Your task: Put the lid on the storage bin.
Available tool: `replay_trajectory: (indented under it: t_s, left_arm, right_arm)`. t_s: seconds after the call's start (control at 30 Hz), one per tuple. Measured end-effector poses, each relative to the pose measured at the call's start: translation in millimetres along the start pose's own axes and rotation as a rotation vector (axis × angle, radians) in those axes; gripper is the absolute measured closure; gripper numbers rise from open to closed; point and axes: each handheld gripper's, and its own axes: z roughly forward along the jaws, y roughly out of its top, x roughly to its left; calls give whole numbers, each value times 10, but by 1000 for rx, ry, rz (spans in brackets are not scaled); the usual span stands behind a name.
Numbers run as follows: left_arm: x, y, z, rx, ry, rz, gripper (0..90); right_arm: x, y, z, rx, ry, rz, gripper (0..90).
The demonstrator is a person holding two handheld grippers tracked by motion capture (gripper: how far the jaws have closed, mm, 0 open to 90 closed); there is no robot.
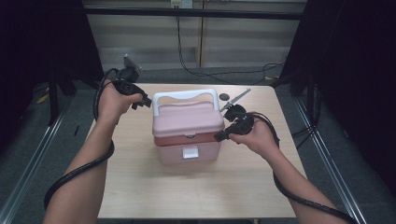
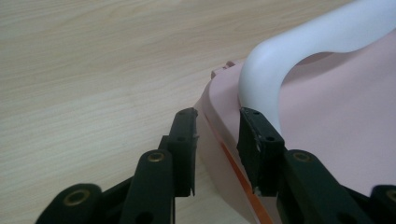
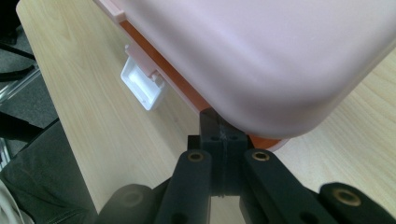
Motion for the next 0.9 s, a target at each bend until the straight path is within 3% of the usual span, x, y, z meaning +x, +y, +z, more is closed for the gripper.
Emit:
replay_trajectory:
  t_s: [0.23, 0.57, 0.9]
  left_arm:
    - [30, -40, 16, -13, 15, 2, 562]
    - [70, -127, 36, -16, 32, 6, 521]
    - [148, -238, 75, -22, 42, 20, 463]
  right_arm:
    - [3, -24, 7, 5, 6, -2, 900]
    - [-5, -56, 13, 5, 0, -1, 898]
    - [-55, -135, -5, -5, -21, 5, 829]
